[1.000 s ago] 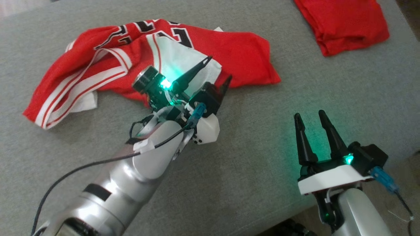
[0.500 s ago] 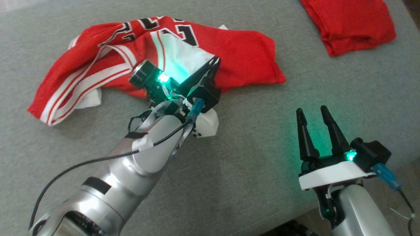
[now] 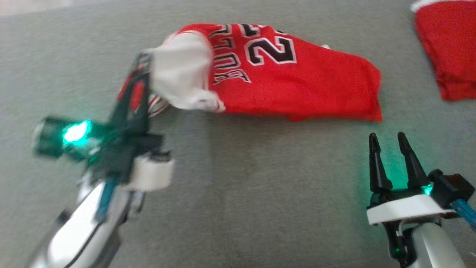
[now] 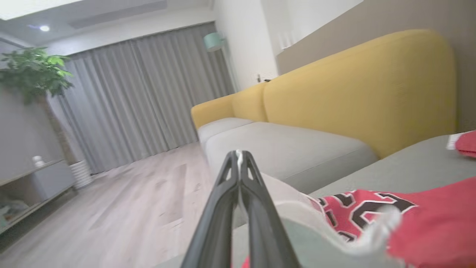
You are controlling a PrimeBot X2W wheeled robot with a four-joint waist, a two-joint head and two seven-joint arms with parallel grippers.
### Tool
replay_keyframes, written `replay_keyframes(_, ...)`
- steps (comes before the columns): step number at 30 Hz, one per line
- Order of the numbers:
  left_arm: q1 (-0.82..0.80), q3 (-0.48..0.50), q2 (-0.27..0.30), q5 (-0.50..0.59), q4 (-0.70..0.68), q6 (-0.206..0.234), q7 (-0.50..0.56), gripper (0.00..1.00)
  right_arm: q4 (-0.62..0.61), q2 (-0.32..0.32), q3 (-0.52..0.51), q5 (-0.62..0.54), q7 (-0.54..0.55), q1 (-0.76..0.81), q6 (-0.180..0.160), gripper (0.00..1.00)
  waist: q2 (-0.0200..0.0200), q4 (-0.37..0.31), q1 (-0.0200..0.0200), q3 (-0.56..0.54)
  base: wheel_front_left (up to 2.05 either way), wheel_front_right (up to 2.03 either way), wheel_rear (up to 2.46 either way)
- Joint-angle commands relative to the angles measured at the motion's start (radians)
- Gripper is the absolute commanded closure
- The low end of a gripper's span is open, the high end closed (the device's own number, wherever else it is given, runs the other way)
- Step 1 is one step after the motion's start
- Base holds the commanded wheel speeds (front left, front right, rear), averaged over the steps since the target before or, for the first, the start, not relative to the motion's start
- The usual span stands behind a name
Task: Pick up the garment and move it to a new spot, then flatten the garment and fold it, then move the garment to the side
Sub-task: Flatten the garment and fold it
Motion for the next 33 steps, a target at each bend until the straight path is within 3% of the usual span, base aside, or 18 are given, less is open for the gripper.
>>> replay_keyframes(1, 0.017, 0.068, 0.054, -0.002, -0.106, 0.029, 0.013, 1.0, -0.03, -0.021, 0.017, -0.005, -0.004, 0.004, 0.007, 0.0, 0.0, 0.065, 0.0001, -0.025, 0.0, 0.0, 0.0)
replay_keyframes(6, 0.195, 0.23, 0.209, -0.012, -0.39, 0.151, 0.076, 1.0, -0.029, -0.044, 0.011, 0.003, -0.004, 0.016, 0.007, 0.0, 0.0, 0.12, 0.0001, -0.02, 0.0, 0.0, 0.0)
replay_keyframes(10, 0.263, 0.287, 0.246, -0.038, -0.468, 0.181, 0.096, 1.0, -0.022, -0.054, 0.035, 0.024, -0.004, 0.018, 0.007, 0.0, 0.0, 0.139, 0.0001, -0.018, 0.0, 0.0, 0.0)
replay_keyframes(23, 0.251, 0.29, 0.242, -0.084, -0.466, 0.145, 0.052, 1.0, -0.077, -0.147, 0.207, 0.157, -0.004, 0.087, 0.007, 0.0, 0.0, 0.141, 0.0001, -0.004, 0.0, 0.0, 0.0)
replay_keyframes(28, 0.243, 0.28, 0.235, -0.093, -0.453, 0.136, 0.048, 1.0, -0.05, -0.156, 0.228, 0.22, -0.004, 0.019, 0.007, 0.0, 0.0, 0.137, 0.0001, -0.007, 0.0, 0.0, 0.0)
replay_keyframes(33, 0.22, 0.257, 0.219, -0.1, -0.44, 0.119, 0.044, 1.0, 0.044, -0.155, 0.311, 0.31, -0.004, -0.081, 0.007, 0.0, 0.0, 0.162, 0.0001, -0.001, 0.0, 0.0, 0.0)
